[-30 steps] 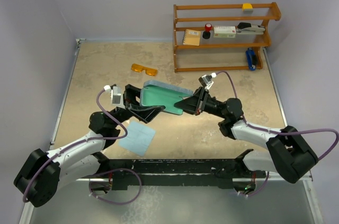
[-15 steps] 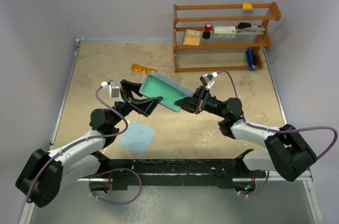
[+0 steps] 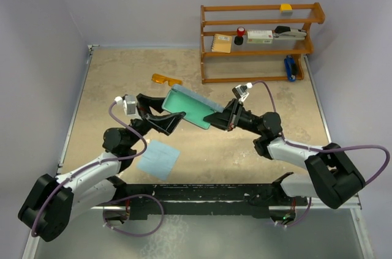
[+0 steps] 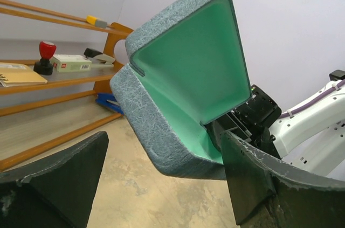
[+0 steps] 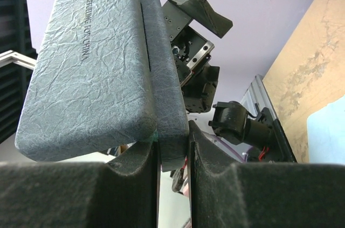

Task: Organize the sunglasses
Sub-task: Open the sunglasses case, then place the sunglasses case at the center of the board.

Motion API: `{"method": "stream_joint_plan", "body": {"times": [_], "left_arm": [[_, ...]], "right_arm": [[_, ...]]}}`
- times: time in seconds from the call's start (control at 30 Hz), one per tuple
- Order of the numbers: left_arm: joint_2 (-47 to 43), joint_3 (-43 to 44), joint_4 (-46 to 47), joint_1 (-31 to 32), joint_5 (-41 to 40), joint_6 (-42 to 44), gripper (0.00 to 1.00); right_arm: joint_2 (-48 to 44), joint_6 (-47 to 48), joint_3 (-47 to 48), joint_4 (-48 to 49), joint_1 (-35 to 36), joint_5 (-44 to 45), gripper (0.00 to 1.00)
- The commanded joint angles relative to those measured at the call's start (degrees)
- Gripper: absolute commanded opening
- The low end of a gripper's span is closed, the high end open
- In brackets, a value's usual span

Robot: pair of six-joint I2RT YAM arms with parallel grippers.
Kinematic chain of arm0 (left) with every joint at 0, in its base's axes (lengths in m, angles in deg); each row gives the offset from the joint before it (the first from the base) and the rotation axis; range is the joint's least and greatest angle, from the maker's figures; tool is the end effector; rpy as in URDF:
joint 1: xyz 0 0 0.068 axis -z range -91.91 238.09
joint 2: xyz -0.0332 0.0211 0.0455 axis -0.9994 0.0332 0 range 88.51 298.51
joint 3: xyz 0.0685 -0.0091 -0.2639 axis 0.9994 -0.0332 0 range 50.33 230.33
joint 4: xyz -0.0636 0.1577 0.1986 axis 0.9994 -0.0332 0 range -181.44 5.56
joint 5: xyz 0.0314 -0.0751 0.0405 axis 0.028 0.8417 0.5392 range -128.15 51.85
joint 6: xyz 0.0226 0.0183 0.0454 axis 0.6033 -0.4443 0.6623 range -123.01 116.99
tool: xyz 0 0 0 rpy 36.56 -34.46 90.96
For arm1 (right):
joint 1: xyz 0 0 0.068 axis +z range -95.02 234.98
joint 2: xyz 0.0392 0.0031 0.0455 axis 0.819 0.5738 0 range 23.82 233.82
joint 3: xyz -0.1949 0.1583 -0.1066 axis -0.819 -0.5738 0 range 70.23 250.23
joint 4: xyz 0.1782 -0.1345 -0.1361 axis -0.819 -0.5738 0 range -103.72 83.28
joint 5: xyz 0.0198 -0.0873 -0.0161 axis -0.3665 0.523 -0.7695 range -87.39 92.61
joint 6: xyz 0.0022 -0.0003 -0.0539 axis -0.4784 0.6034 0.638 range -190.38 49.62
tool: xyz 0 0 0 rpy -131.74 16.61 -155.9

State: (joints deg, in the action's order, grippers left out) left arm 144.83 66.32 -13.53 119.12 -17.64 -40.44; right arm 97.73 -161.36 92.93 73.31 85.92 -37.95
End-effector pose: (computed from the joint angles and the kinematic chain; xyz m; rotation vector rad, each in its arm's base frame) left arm 0.1577 -0.1094 0.2749 0.2878 1.1225 -1.2543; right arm 0.1902 0.1410 0.2625 -0.0534 1.5417 2.1689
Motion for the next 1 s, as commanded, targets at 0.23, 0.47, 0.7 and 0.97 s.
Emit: {"method": "stream_joint_plan", "body": {"times": [0.23,0.47,0.7,0.97], "left_arm": [[-3.62,-0.17,-1.66,-1.14,-0.52,0.55,0.81],[-6.22,-0.42,-3.65,-1.23,-1.71,1.46,0.80],[-6.66,-0.70,-5.55,-1.41,-5.71,1.74,0.80],[-8.16,-1.48,-8.50,-1.58,-11.53,3.02,0.79]], "right_arm": [[-0.28,4.14,-0.08,2.81,-4.42,-4.48,0.00],[2.45,6.36,-0.97,0.73,-7.88,-7.64,0.00],[7.80,9.38,-1.30,0.10,-10.04,-9.72,0.00],[17.89,10.14,-0.13,4.37,-13.24,-12.73,0.00]]}}
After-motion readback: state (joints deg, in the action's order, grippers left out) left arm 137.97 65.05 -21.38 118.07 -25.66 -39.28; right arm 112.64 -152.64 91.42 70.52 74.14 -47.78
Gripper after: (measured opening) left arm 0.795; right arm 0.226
